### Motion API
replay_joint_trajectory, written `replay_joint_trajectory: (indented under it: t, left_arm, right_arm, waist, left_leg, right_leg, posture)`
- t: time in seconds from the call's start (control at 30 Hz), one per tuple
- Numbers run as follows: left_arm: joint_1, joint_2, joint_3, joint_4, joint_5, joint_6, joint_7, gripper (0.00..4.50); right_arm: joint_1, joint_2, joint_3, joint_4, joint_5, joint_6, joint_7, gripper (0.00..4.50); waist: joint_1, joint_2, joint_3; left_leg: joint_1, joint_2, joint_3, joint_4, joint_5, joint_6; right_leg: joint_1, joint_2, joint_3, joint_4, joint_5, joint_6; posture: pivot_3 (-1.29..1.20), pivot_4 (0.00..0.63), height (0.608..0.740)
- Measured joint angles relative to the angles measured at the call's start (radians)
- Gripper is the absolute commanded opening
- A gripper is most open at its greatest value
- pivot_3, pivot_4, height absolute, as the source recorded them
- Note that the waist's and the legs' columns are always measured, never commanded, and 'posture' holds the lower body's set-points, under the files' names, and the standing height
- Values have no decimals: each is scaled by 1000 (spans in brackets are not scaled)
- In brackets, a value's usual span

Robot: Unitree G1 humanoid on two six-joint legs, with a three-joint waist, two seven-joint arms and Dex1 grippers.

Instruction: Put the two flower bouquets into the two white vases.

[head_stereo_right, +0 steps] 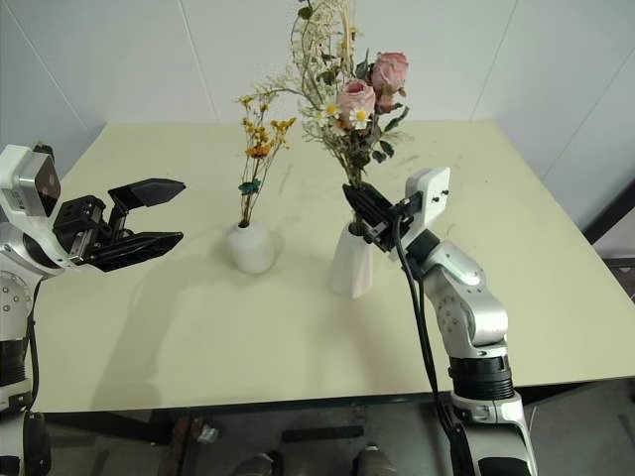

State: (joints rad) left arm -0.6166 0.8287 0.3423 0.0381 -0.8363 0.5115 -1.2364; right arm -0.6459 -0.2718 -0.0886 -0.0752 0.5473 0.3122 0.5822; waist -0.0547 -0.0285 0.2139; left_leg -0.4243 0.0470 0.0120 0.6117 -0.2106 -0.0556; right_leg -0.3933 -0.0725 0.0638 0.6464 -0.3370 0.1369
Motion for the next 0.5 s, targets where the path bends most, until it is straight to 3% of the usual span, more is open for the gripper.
replay_joint_trajectory:
  t: [0.37,0.5]
  left_arm:
    - [0,-1,0,0,0,0,1,4500]
    - [0,-3,0,0,0,0,1,4500]
  right_arm:
    - [34,3,0,-3,-10,-9,0,154]
    - [50,-2,5,-25,-9,1,4,1368]
  waist:
    - [0,0,0]
    - [1,0,0]
  left_leg:
    - [0,0,0,0,0,0]
    - [0,0,0,0,0,0]
  right_leg:
    - [0,0,0,0,0,0]
    - [0,0,0,0,0,0]
  posture:
    - [0,150,740]
    - [0,150,740]
